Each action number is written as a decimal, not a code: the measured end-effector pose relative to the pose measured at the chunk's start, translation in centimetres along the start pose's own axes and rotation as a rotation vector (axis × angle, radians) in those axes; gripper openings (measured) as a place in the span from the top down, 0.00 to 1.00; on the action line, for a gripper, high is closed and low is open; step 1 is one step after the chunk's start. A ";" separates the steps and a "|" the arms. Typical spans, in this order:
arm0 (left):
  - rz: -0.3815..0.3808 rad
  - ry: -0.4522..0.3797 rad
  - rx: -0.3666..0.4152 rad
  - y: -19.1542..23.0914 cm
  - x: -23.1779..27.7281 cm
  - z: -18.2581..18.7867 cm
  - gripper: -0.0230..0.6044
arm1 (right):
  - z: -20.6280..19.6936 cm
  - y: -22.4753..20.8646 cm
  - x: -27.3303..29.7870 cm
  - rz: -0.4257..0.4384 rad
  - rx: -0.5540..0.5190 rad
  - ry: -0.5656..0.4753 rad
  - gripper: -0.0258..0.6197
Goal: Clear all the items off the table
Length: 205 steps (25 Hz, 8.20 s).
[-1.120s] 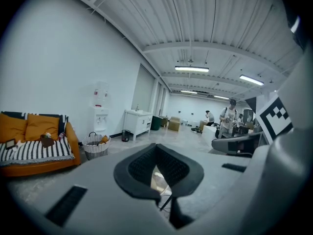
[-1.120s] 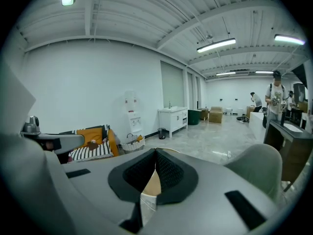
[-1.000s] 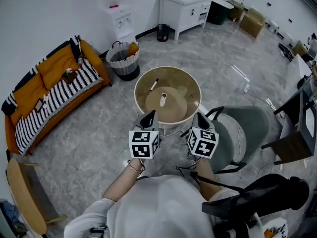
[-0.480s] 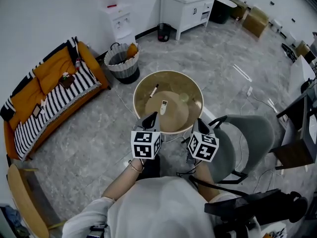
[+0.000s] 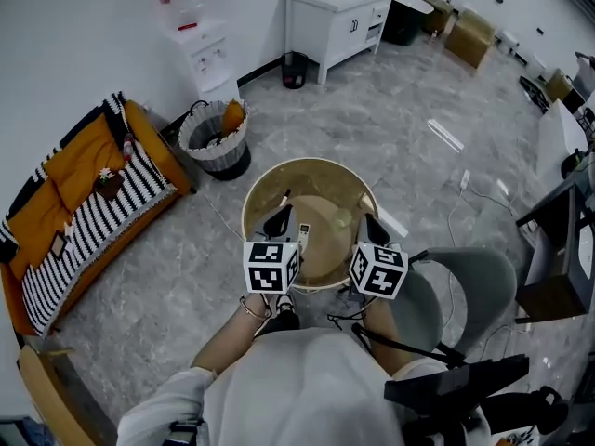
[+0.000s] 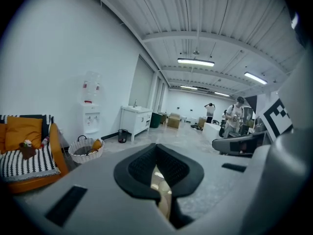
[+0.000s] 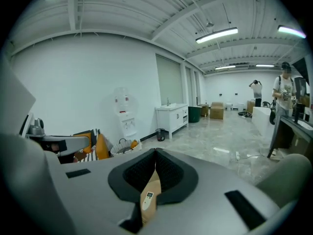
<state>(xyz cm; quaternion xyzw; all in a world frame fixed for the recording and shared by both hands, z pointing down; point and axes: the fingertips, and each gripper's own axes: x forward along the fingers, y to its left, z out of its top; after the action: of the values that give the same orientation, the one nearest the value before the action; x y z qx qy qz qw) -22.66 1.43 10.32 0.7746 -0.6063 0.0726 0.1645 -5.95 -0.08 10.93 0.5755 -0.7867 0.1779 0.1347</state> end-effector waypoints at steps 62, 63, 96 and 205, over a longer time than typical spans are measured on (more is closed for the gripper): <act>0.030 0.655 -0.070 10.6 23.8 -43.1 0.65 | -37.0 -5.6 24.3 -0.045 0.161 0.478 0.92; 0.027 0.664 -0.065 10.4 24.0 -43.4 0.64 | -37.2 -5.8 24.1 -0.050 0.167 0.481 0.92; 0.075 0.821 -0.062 10.1 26.1 -45.6 0.65 | -39.7 -10.9 20.7 -0.186 0.299 0.479 0.92; 0.164 0.555 -0.175 11.8 15.2 -36.1 0.95 | -31.7 0.4 23.9 0.067 0.049 0.466 0.92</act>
<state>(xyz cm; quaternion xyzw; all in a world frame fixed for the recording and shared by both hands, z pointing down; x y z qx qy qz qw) -27.01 -2.60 50.85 0.6565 -0.6026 0.2422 0.3836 -13.33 -6.67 49.42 0.4955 -0.7485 0.3294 0.2927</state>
